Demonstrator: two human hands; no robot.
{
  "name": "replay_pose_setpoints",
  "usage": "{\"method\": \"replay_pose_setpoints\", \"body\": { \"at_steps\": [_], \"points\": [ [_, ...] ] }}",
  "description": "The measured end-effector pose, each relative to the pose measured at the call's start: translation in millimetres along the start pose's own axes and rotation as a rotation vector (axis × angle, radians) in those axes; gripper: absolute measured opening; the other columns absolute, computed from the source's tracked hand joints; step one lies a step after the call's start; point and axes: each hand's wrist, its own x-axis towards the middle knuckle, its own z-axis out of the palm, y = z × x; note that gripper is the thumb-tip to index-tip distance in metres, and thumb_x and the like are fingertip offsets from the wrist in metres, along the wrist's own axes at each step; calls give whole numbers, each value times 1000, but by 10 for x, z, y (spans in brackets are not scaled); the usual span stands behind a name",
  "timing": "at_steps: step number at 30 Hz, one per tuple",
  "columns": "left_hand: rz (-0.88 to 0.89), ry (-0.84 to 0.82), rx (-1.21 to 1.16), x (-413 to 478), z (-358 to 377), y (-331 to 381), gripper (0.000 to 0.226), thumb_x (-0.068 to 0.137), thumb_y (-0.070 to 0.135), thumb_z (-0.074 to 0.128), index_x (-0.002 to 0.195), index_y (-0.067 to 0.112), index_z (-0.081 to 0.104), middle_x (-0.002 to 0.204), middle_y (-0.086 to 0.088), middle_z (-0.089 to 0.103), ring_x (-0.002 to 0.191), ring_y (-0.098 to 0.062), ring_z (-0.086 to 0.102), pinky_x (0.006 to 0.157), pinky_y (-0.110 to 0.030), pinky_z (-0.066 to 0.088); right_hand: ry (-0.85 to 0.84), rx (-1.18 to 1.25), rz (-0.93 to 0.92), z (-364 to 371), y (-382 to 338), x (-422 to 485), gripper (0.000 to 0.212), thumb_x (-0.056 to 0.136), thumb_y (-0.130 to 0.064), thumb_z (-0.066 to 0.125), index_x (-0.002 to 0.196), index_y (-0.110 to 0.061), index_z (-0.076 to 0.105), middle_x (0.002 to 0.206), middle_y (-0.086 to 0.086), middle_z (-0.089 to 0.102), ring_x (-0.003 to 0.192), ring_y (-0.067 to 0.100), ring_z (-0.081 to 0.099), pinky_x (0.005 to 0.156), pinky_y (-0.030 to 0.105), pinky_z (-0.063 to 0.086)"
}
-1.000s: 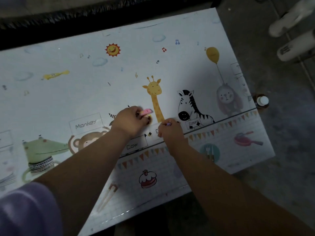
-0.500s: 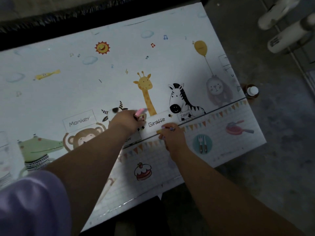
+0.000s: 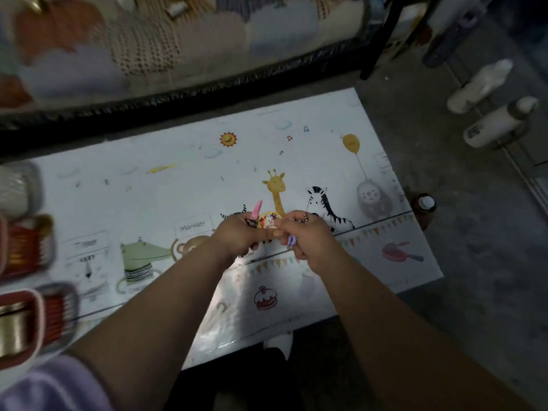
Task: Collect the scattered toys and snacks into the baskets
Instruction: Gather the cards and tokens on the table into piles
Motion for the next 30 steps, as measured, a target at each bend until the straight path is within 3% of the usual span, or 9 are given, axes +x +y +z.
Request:
{"method": "replay_pose_setpoints", "body": {
  "at_steps": [5, 10, 14, 19, 23, 26, 28, 30],
  "points": [
    [84, 35, -87, -627, -344, 402, 22, 80, 24, 74, 70, 16, 56, 39, 7, 40, 33, -5, 34, 39, -18, 23, -52, -23, -96, 165, -512, -514, 18, 85, -7, 66, 69, -9, 58, 53, 12, 52, 25, 5, 29, 31, 10, 21],
    [135, 224, -83, -1163, -812, 608, 14, 83, 22, 70, 77, 15, 60, 51, -1, 43, 43, -10, 39, 42, -19, 25, -115, -117, -169, 334, -907, -873, 21, 85, -7, 66, 66, -9, 58, 55, 12, 53, 25, 6, 29, 32, 11, 21],
    [137, 353, -188, -1550, -1196, 591, 18, 86, 23, 67, 77, 16, 54, 59, -5, 40, 34, -5, 37, 37, -15, 23, -86, -149, -180, 543, -1109, -1008, 22, 84, -11, 68, 64, -10, 58, 51, 9, 58, 29, 10, 25, 37, 10, 20],
    [134, 474, -263, -2018, -1627, 462, 22, 85, 24, 68, 73, 18, 51, 62, -1, 41, 51, -13, 39, 37, -15, 22, -167, -211, -210, 984, -1295, -1242, 23, 86, -9, 66, 70, -8, 51, 62, 16, 56, 22, 3, 33, 31, 9, 21],
    [131, 603, -359, -2393, -1929, 372, 18, 87, 24, 66, 78, 13, 56, 66, -6, 47, 32, -4, 42, 35, -13, 24, -200, -285, -220, 1403, -1399, -1326, 24, 82, -13, 70, 67, -13, 52, 58, 11, 58, 29, 8, 31, 36, 10, 21],
    [120, 699, -468, -2654, -2175, 249, 20, 81, 30, 72, 83, 12, 62, 75, -14, 59, 48, -15, 55, 51, -23, 36, -245, -335, -243, 1722, -1489, -1403, 23, 82, -14, 70, 66, -15, 53, 53, 7, 55, 31, 10, 30, 39, 10, 20],
    [109, 752, -550, -2780, -2326, 163, 25, 80, 29, 72, 92, 8, 64, 69, -12, 65, 62, -23, 56, 63, -33, 40, -260, -361, -252, 1915, -1535, -1437, 23, 82, -15, 69, 67, -16, 52, 53, 6, 55, 32, 10, 30, 40, 10, 19],
    [111, 800, -597, -2878, -2476, 82, 27, 83, 25, 70, 101, 6, 63, 49, -1, 62, 46, -16, 55, 54, -23, 43, -262, -386, -257, 2121, -1569, -1460, 23, 83, -15, 67, 67, -17, 51, 54, 5, 55, 34, 10, 31, 40, 10, 19]
  ]
}}
